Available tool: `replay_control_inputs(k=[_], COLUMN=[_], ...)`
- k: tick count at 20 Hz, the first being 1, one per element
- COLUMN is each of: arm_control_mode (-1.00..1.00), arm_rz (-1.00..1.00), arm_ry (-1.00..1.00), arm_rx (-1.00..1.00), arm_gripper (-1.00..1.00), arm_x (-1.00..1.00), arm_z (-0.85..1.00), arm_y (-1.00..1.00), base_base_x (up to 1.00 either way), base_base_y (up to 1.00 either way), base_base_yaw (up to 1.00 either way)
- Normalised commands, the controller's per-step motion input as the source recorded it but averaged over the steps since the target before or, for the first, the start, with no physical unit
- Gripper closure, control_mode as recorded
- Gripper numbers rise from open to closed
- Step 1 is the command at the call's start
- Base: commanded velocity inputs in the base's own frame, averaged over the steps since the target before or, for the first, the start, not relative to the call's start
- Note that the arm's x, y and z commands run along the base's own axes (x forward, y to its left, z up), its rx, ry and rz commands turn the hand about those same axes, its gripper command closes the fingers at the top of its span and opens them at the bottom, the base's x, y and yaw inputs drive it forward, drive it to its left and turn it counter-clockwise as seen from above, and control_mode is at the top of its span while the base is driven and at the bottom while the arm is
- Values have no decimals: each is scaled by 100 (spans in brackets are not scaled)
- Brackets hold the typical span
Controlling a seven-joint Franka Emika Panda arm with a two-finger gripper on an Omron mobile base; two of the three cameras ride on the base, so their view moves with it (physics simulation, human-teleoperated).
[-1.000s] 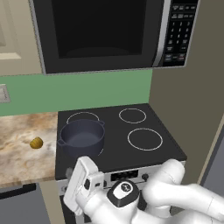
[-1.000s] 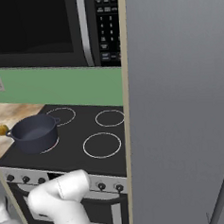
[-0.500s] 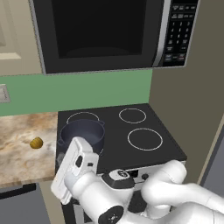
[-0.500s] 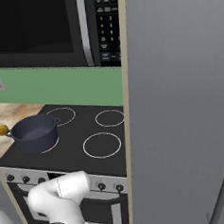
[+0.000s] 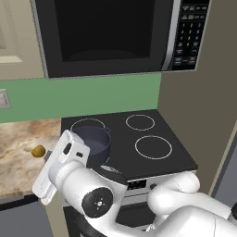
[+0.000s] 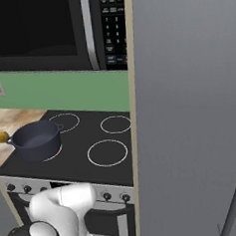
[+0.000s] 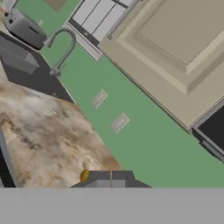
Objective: Turn on the burner for the pot on the stove. Wait thirty seconds for the pot to heat up. Then add the squash to the pot.
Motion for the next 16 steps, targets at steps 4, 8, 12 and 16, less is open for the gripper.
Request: replay_control_inputs(k=[4, 8, 12, 16], arm_control_mode=[-100, -100, -100, -100], arm_rz=[-11, -7, -10, -9], arm_ry=[19, 21, 14, 17], arm_rx=[26, 21, 12, 3], arm_gripper=[100, 100, 100, 100], arm_x=[-8, 0, 0, 0], arm_z=[6, 8, 6, 1], arm_y=[59, 36, 22, 23], base_base_x=[0, 0, 0, 0], base_base_y=[0, 0, 0, 0], base_base_yaw=[0, 0, 0, 0])
